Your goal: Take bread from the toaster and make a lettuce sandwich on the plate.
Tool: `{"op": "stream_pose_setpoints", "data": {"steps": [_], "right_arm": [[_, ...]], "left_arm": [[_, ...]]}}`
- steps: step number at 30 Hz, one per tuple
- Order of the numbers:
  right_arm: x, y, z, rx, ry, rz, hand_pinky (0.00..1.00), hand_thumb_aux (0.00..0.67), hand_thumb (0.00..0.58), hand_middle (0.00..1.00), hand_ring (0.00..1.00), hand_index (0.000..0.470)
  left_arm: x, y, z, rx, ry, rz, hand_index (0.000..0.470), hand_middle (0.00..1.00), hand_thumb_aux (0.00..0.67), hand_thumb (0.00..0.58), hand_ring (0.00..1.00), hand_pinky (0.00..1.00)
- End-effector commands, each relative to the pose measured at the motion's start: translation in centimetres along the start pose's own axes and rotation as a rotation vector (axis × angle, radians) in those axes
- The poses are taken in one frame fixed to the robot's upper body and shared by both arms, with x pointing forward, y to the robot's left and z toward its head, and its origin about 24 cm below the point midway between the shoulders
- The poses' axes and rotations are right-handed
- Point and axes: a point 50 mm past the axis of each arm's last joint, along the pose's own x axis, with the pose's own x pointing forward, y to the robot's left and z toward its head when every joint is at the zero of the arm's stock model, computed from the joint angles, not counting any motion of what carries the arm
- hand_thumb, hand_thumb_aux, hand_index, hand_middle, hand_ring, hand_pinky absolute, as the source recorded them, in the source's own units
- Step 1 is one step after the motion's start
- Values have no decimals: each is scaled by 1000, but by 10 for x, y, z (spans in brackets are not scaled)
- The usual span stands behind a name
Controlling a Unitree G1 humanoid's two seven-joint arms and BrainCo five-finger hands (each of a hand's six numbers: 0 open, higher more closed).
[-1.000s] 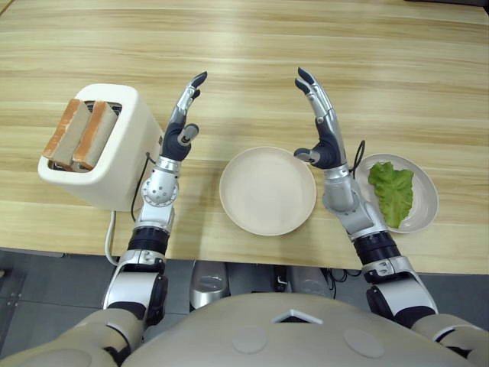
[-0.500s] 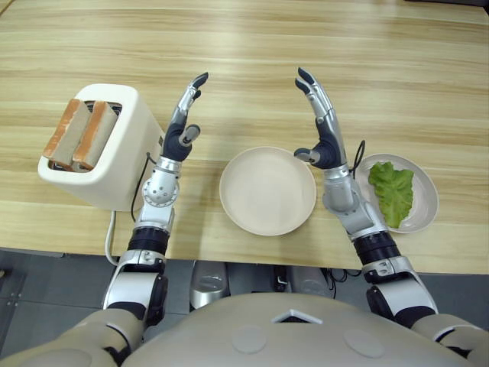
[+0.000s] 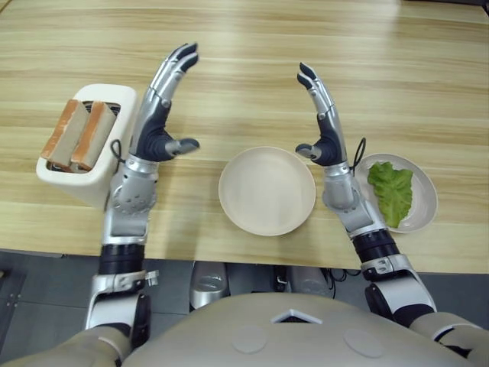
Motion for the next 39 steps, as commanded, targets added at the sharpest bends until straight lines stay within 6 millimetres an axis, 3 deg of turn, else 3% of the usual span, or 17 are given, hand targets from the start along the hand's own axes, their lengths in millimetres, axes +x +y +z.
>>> {"op": "stream_pose_setpoints", "data": {"steps": [1, 3, 9, 12, 16, 24, 36, 37, 38, 39], "right_arm": [[-3, -2, -2, -6, 26, -8, 0, 0, 0, 0, 0, 0], [-3, -2, -2, -6, 28, -9, 0, 0, 0, 0, 0, 0], [-4, -3, -2, -8, 34, -16, 0, 0, 0, 0, 0, 0], [-6, -4, -2, -12, 41, -19, 0, 0, 0, 0, 0, 0], [-7, -4, -4, -17, 51, -13, 0, 0, 0, 0, 0, 0], [-8, -4, -5, -22, 52, -5, 0, 0, 0, 0, 0, 0], [-11, -4, -5, -29, 59, 5, 0, 0, 0, 0, 0, 0], [-11, -4, -5, -29, 60, 5, 0, 0, 0, 0, 0, 0], [-11, -4, -5, -30, 61, 6, 0, 0, 0, 0, 0, 0], [-11, -4, -6, -30, 61, 7, 0, 0, 0, 0, 0, 0]], "left_arm": [[-7, 28, -15, 146, 183, -153, 0, 0, 0, 0, 0, 0], [-20, 43, -29, 203, 312, -235, 0, 0, 0, 0, 0, 0], [-58, 113, -52, 467, 586, -211, 0, 0, 0, 0, 0, 0], [-75, 132, -59, 559, 679, -231, 0, 0, 0, 0, 0, 0], [-104, 139, -78, 649, 855, -346, 0, 0, 0, 0, 0, 0], [-152, 119, -105, 607, 1029, -541, 0, 0, 0, 0, 0, 0], [-162, 136, -113, 578, 1045, -437, 0, 0, 0, 0, 0, 0], [-161, 137, -113, 561, 1040, -419, 38, 0, 55, 92, 0, 0], [-161, 138, -113, 541, 1036, -402, 38, 0, 55, 92, 0, 0], [-160, 139, -113, 531, 1034, -393, 135, 0, 197, 291, 0, 0]]}}
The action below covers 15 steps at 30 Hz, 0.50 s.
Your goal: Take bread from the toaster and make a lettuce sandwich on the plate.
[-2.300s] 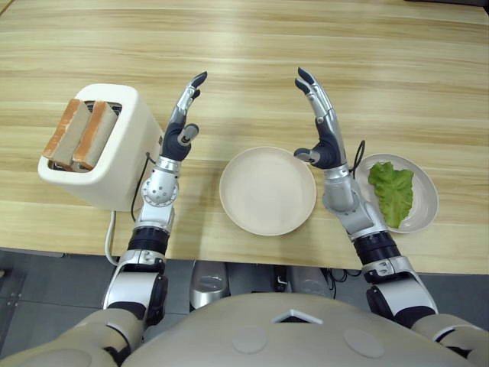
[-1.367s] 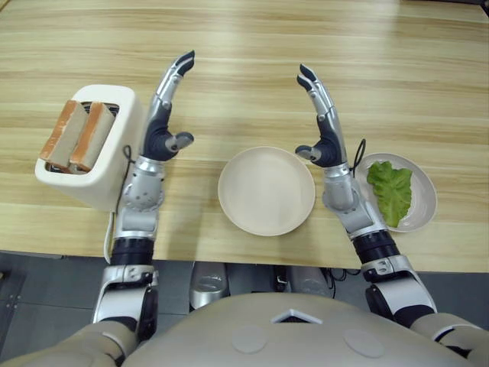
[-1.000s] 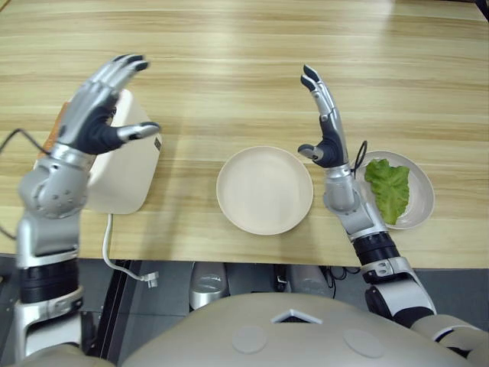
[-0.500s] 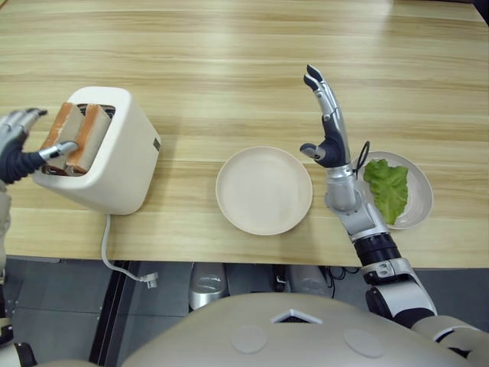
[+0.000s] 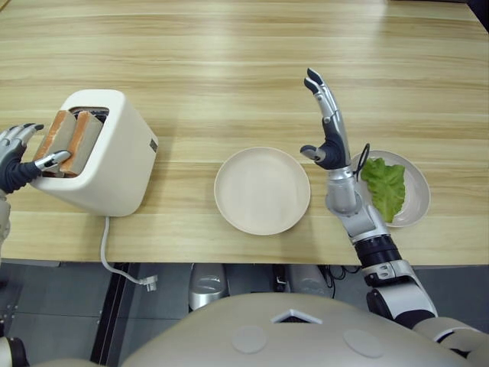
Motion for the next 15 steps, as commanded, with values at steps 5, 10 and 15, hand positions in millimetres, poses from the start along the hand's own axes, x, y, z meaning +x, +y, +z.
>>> {"op": "stream_pose_setpoints", "data": {"steps": [5, 10, 15], "right_arm": [[0, 0, -1, -9, 6, 15, 0, 0, 0, 0, 0, 0], [0, 1, -1, -8, 7, 18, 0, 0, 0, 0, 0, 0], [-1, 1, -1, -8, 9, 21, 0, 0, 0, 0, 0, 0]], "left_arm": [[-1, 2, -9, -53, 12, -11, 440, 0, 641, 579, 0, 0], [0, 6, -5, -60, -15, 11, 460, 0, 670, 580, 0, 0], [2, 8, 11, -76, -85, 42, 460, 0, 670, 580, 0, 0]]}}
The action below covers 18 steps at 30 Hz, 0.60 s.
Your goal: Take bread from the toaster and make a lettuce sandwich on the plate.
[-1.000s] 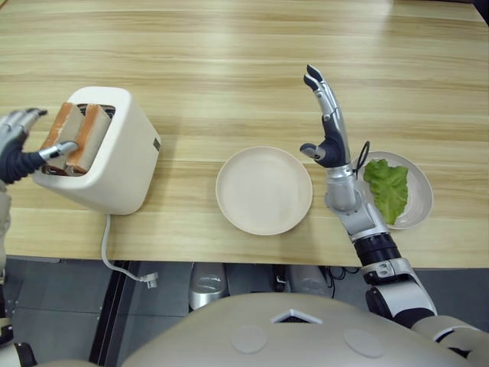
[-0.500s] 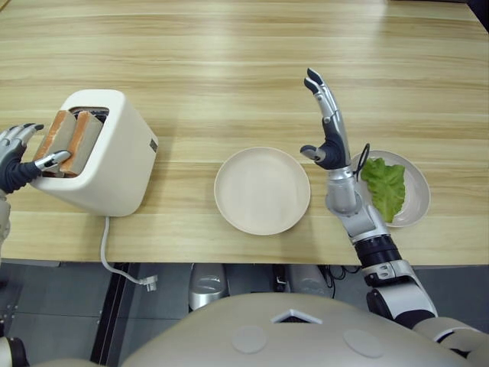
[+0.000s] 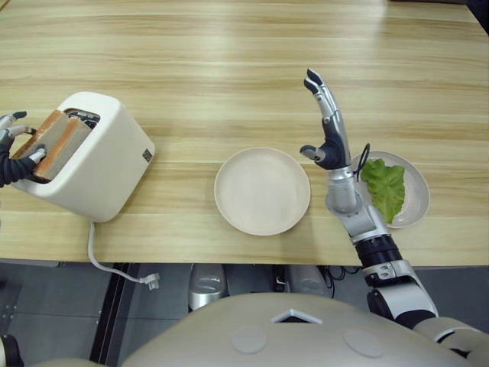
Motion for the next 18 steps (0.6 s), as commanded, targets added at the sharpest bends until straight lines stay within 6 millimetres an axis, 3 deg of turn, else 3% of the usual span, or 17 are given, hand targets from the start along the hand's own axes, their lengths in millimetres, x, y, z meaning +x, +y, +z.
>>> {"op": "stream_pose_setpoints", "data": {"steps": [1, 8, 15, 16, 17, 18], "right_arm": [[0, 1, -1, -4, 7, 15, 0, 0, 0, 0, 0, 0], [0, 2, 0, -2, 7, 17, 0, 0, 0, 0, 0, 0], [1, 1, 0, 4, 9, 6, 0, 0, 0, 0, 0, 0], [1, 0, 0, 12, 10, 0, 0, 0, 0, 0, 0, 0], [2, -2, 1, 19, 11, -8, 0, 0, 0, 0, 0, 0], [4, -4, 1, 25, 10, -18, 0, 0, 0, 0, 0, 0]], "left_arm": [[2, -4, 14, -26, -52, -1, 460, 0, 670, 580, 0, 0], [15, 7, 49, -90, -150, 46, 460, 0, 670, 580, 0, 0], [35, 41, 68, -63, -198, 128, 460, 0, 670, 580, 0, 0], [36, 46, 70, -53, -206, 139, 460, 267, 670, 580, 267, 267], [37, 53, 74, -42, -220, 155, 460, 612, 670, 580, 612, 612], [38, 60, 78, -35, -236, 169, 460, 612, 670, 580, 612, 612]]}}
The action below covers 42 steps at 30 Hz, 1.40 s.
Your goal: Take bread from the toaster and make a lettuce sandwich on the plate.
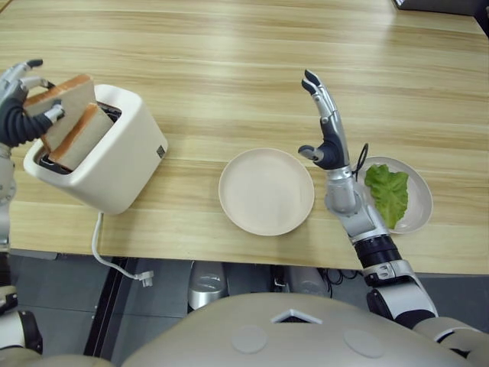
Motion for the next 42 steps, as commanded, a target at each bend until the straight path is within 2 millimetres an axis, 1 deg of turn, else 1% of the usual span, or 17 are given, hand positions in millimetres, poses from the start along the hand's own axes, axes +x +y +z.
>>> {"op": "stream_pose_setpoints", "data": {"steps": [1, 5, 7, 9, 13, 15, 17, 18, 21, 25, 28, 31, 33, 38, 42], "right_arm": [[5, -9, 2, 27, 2, -36, 0, 0, 0, 0, 0, 0], [13, -35, 8, -9, -34, -67, 0, 0, 0, 0, 0, 0], [17, -52, 10, -107, -69, -32, 0, 0, 0, 0, 0, 0], [19, -70, 8, -205, -78, 13, 0, 0, 0, 0, 0, 0], [10, -109, -5, -440, -44, 153, 0, 0, 0, 0, 0, 0], [3, -132, -12, -581, -13, 241, 0, 0, 0, 0, 0, 0], [-10, -152, -22, -710, 34, 332, 0, 0, 0, 0, 0, 0], [-17, -159, -27, -755, 54, 374, 0, 0, 0, 0, 0, 0], [-47, -175, -44, -866, 137, 492, 0, 0, 0, 0, 0, 0], [-88, -185, -66, -930, 257, 605, 0, 0, 0, 0, 0, 0], [-114, -190, -78, -969, 326, 670, 0, 0, 0, 0, 0, 0], [-126, -190, -92, -975, 391, 690, 0, 0, 0, 0, 0, 0], [-130, -188, -98, -970, 412, 694, 0, 0, 0, 0, 0, 0], [-134, -178, -108, -963, 433, 697, 0, 0, 0, 0, 0, 0], [-133, -173, -112, -962, 438, 688, 0, 0, 0, 0, 0, 0]], "left_arm": [[12, 23, 18, 32, -75, 41, 460, 1000, 670, 580, 1000, 1000], [28, 39, 46, -2, -178, 76, 460, 1000, 670, 580, 1000, 1000], [35, 45, 62, -25, -235, 90, 460, 1000, 670, 580, 1000, 1000], [41, 49, 77, -34, -290, 103, 460, 1000, 670, 580, 1000, 1000], [51, 45, 112, -74, -402, 100, 460, 1000, 670, 580, 1000, 1000], [53, 36, 134, -133, -474, 73, 460, 1000, 670, 580, 1000, 1000], [52, 21, 156, -218, -542, 24, 460, 1000, 670, 580, 1000, 1000], [52, 13, 164, -263, -563, -8, 460, 1000, 670, 580, 1000, 1000], [49, -23, 187, -421, -614, -147, 460, 1000, 670, 580, 1000, 1000], [44, -72, 209, -581, -631, -335, 460, 1000, 670, 580, 1000, 1000], [37, -106, 221, -661, -627, -464, 460, 1000, 670, 580, 1000, 1000], [25, -142, 228, -714, -593, -596, 460, 1000, 670, 580, 1000, 1000], [18, -159, 229, -739, -569, -662, 460, 1000, 670, 580, 1000, 1000], [2, -189, 226, -788, -512, -837, 460, 1000, 670, 580, 1000, 1000], [-8, -206, 222, -795, -481, -946, 460, 1000, 670, 580, 1000, 1000]]}}
